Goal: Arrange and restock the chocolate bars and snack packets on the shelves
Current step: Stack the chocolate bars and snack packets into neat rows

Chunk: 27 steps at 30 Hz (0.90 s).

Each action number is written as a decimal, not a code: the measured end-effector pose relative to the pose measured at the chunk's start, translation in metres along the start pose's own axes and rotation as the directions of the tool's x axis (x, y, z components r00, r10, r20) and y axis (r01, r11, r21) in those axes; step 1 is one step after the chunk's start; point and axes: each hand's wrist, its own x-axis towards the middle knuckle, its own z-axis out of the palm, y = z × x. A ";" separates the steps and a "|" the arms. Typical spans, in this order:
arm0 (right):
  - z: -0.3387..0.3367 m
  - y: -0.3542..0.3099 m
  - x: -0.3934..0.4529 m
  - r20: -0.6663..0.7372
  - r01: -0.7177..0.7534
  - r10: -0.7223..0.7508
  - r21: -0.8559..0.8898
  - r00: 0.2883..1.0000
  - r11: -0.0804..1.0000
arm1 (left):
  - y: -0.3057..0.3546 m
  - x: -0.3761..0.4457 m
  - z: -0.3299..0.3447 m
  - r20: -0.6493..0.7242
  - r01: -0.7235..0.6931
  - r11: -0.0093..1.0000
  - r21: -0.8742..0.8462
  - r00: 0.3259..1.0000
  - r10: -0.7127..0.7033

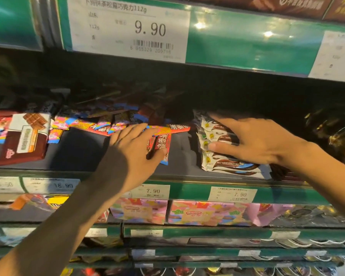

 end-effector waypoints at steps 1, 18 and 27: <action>0.001 -0.005 -0.001 -0.054 0.030 -0.030 -0.007 0.998 1.000 | -0.001 0.000 0.001 0.010 0.000 1.000 0.008 1.000 -0.001; -0.005 -0.040 -0.005 -0.253 0.039 -0.031 0.028 0.967 0.999 | -0.025 0.040 -0.025 0.022 0.144 0.985 0.096 0.989 -0.147; -0.014 -0.107 0.022 -0.287 0.151 -0.137 0.029 0.948 0.988 | -0.077 0.046 -0.028 0.195 0.123 0.930 0.345 0.960 -0.199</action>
